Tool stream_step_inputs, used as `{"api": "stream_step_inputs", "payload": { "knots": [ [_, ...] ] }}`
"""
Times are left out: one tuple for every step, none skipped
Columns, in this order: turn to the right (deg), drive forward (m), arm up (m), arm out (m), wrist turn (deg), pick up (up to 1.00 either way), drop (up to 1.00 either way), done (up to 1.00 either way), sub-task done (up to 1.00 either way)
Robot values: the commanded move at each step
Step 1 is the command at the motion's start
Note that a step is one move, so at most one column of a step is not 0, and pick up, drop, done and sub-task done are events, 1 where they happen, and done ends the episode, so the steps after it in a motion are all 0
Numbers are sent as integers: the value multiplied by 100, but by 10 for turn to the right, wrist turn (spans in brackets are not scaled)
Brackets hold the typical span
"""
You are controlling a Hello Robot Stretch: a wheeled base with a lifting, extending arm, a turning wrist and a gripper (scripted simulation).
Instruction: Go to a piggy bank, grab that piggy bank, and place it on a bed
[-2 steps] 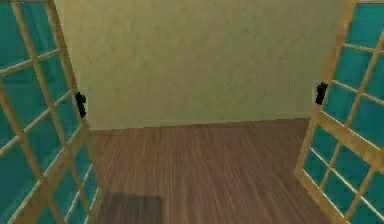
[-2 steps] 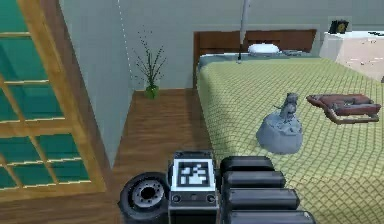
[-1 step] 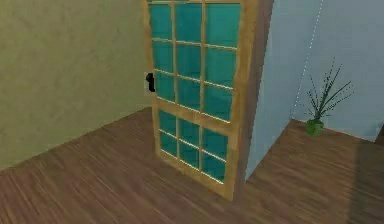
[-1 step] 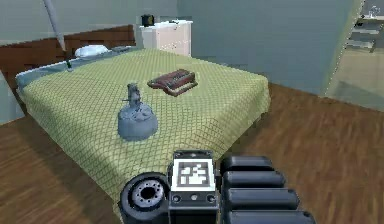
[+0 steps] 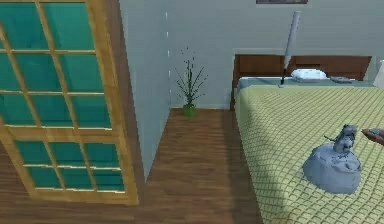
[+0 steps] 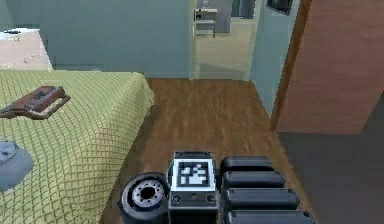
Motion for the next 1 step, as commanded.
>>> {"api": "stream_step_inputs", "payload": {
  "knots": [
    [0,70,0,0,0,0,0,0,0]
  ]
}}
